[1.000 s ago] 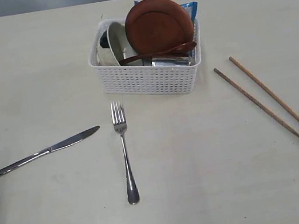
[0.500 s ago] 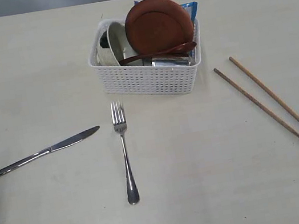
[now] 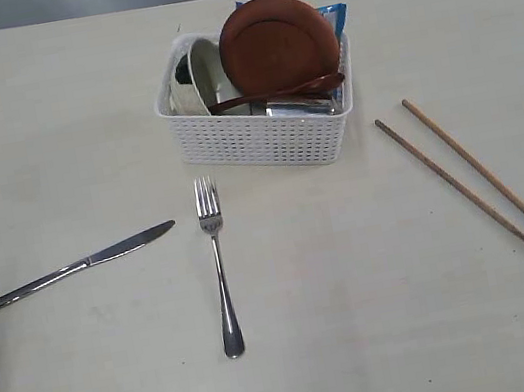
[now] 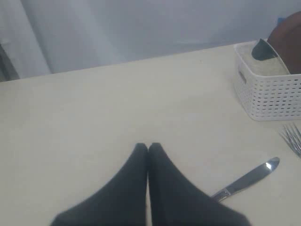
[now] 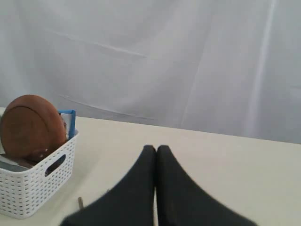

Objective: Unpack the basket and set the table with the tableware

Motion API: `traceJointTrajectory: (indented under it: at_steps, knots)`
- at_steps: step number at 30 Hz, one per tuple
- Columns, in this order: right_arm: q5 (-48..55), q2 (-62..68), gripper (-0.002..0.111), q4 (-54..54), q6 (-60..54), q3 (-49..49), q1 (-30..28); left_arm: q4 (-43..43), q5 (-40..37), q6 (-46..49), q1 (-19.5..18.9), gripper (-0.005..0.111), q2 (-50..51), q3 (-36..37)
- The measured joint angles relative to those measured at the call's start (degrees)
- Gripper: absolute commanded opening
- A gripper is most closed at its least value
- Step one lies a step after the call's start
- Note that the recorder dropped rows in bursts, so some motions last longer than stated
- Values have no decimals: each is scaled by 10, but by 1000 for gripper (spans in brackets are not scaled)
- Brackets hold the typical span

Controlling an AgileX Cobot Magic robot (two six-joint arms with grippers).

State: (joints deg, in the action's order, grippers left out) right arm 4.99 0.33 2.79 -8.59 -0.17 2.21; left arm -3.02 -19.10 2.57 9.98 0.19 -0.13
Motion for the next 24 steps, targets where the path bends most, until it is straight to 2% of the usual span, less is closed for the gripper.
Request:
traceJointTrajectory:
  at_steps: [15, 24]
  knots:
    - [32, 0, -1, -28, 0, 0, -4, 0, 0, 0, 0, 0, 0, 0]
    - [122, 0, -1, -28, 0, 0, -4, 0, 0, 0, 0, 0, 0, 0]
